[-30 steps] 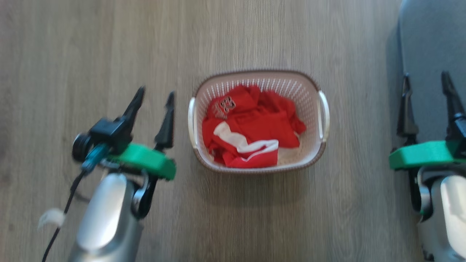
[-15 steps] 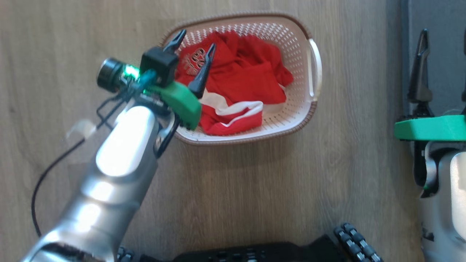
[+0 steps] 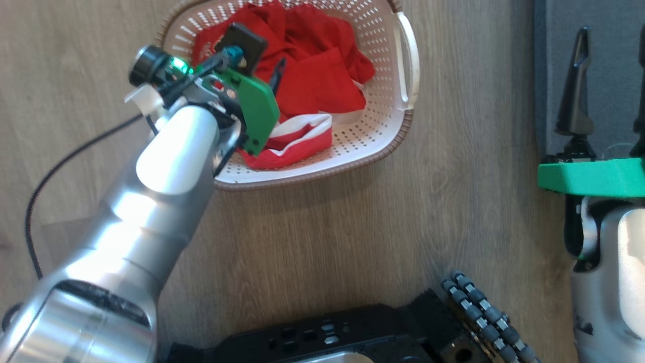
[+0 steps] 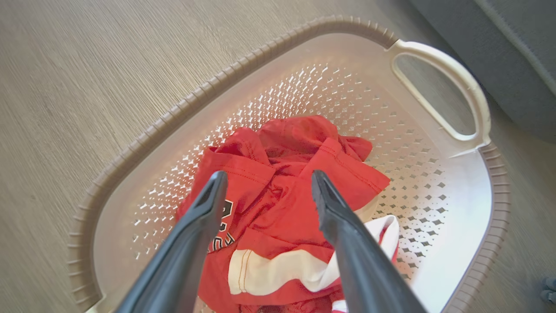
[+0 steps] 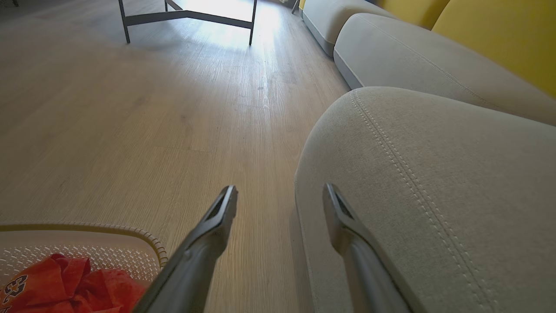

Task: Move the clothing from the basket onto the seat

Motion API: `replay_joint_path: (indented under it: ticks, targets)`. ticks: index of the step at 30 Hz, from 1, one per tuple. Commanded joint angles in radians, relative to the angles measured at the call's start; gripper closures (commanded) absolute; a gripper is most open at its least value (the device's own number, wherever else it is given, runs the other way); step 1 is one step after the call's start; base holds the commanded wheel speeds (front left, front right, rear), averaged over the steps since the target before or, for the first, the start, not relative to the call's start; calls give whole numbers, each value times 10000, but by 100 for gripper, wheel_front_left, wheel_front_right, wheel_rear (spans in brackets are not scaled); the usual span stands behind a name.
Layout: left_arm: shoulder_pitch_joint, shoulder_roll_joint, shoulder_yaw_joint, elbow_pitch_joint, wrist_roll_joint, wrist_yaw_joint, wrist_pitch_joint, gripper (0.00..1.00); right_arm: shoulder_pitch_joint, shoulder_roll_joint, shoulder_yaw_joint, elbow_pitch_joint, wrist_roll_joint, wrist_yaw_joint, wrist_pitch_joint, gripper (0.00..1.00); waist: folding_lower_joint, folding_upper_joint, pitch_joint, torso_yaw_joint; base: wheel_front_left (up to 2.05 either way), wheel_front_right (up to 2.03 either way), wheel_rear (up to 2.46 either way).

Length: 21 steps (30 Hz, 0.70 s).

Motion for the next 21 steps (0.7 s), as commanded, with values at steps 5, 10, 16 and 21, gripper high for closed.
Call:
replay_joint_path:
  ticks: [5, 10, 16, 21]
  targets:
    - [-782, 70, 116, 479, -300, 219, 289, 0, 63, 82, 341, -570, 154, 69, -120, 0, -1, 1, 646, -415, 0, 0, 0]
    - [-1444, 150, 301, 1276, -484, 359, 399, 0, 12, 86, 399, -757, 493, 69, -120, 0, -1, 1, 1178, -582, 0, 0, 0]
    - [-1901, 280, 304, 1970, -519, 398, 243, 0, 19, 87, 471, -867, 710, 69, -120, 0, -1, 1, 1441, -748, 0, 0, 0]
    - [-2159, 294, 148, 2477, -428, 508, 288, 0, 8, 88, 577, -876, 867, 69, -120, 0, -1, 1, 1534, -886, 0, 0, 0]
